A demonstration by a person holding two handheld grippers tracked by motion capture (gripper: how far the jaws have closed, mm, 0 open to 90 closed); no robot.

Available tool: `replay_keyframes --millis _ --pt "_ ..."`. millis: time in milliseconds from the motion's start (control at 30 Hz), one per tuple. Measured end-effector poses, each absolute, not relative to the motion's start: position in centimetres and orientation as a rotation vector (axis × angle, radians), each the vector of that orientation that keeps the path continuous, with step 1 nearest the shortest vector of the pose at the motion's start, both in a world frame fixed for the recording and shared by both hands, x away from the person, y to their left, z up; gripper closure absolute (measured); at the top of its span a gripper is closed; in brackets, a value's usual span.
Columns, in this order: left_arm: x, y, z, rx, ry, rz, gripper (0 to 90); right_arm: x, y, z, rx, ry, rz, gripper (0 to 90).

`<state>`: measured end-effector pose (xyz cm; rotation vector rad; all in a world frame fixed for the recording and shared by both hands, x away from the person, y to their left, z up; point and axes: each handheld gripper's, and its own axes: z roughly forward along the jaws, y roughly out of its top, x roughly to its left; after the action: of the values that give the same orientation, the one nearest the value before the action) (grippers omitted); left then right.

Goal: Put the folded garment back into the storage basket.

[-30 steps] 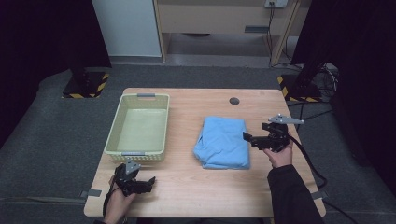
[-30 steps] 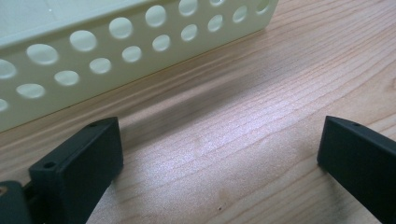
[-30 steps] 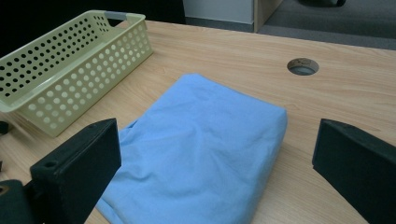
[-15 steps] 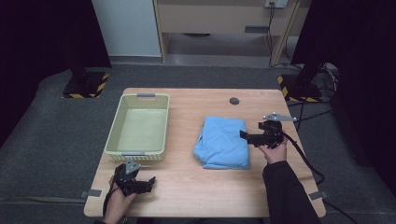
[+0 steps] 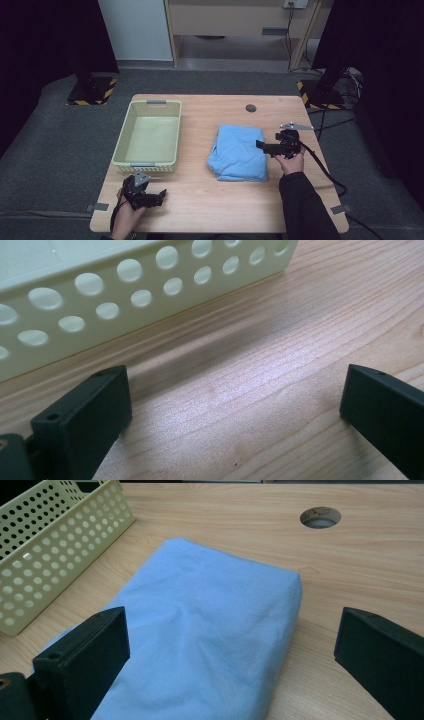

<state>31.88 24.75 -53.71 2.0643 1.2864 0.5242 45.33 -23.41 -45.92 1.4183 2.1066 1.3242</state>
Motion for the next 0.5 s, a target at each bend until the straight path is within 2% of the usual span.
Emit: replay_keyframes --millis 500 --pt "31.9 24.7 -53.7 2.064 1.287 0.524 0.0 46.4 -22.6 -47.7 1.431 2.132 1.317 1.2"
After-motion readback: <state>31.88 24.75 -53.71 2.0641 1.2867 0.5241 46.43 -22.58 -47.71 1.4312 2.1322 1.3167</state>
